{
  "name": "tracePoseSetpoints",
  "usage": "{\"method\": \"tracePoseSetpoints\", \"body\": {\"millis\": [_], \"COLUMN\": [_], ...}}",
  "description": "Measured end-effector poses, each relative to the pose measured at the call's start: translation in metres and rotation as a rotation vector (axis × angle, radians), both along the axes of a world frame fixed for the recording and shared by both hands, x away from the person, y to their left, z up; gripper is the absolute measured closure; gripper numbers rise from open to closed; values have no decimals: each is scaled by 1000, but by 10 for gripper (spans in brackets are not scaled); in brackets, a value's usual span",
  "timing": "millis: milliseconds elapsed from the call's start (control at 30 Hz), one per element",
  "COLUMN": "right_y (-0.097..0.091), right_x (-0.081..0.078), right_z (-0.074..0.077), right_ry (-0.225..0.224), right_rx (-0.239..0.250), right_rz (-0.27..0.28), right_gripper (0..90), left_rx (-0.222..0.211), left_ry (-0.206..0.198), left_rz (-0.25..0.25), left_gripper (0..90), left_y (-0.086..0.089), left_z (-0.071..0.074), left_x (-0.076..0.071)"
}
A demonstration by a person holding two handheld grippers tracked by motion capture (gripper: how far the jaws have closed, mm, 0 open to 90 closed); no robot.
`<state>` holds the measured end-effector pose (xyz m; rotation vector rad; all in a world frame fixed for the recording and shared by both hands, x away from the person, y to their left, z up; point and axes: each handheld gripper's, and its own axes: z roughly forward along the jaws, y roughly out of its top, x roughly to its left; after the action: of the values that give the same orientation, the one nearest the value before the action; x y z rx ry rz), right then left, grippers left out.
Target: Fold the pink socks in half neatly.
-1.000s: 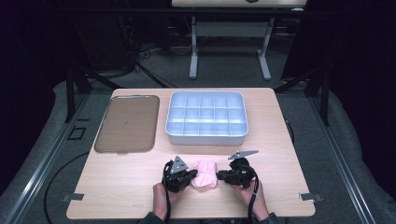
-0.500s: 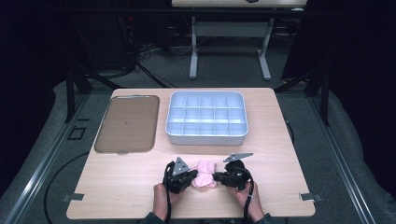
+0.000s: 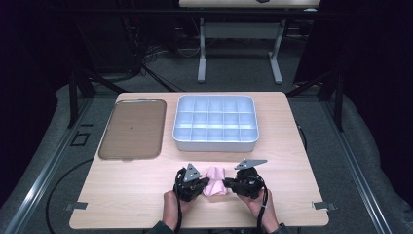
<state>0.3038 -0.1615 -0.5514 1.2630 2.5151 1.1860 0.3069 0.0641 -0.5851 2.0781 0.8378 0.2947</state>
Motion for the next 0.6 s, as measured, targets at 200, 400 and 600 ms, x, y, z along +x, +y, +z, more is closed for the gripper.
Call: {"method": "tracePoseSetpoints", "body": {"millis": [200, 400, 600], "right_y": [4, 16, 26], "right_x": [1, 4, 9], "right_z": [6, 8, 4], "right_ry": [-20, -41, -40], "right_rx": [-10, -21, -18], "right_rz": [24, 52, 81], "right_gripper": [854, 858, 858], "left_rx": [-1, -6, -22], "left_ry": [4, 6, 9], "left_rz": [-1, -7, -17], "left_gripper": [898, 898, 897], "left_y": [-3, -5, -5], "left_z": [0, 0, -1], "left_x": [1, 1, 2]}}
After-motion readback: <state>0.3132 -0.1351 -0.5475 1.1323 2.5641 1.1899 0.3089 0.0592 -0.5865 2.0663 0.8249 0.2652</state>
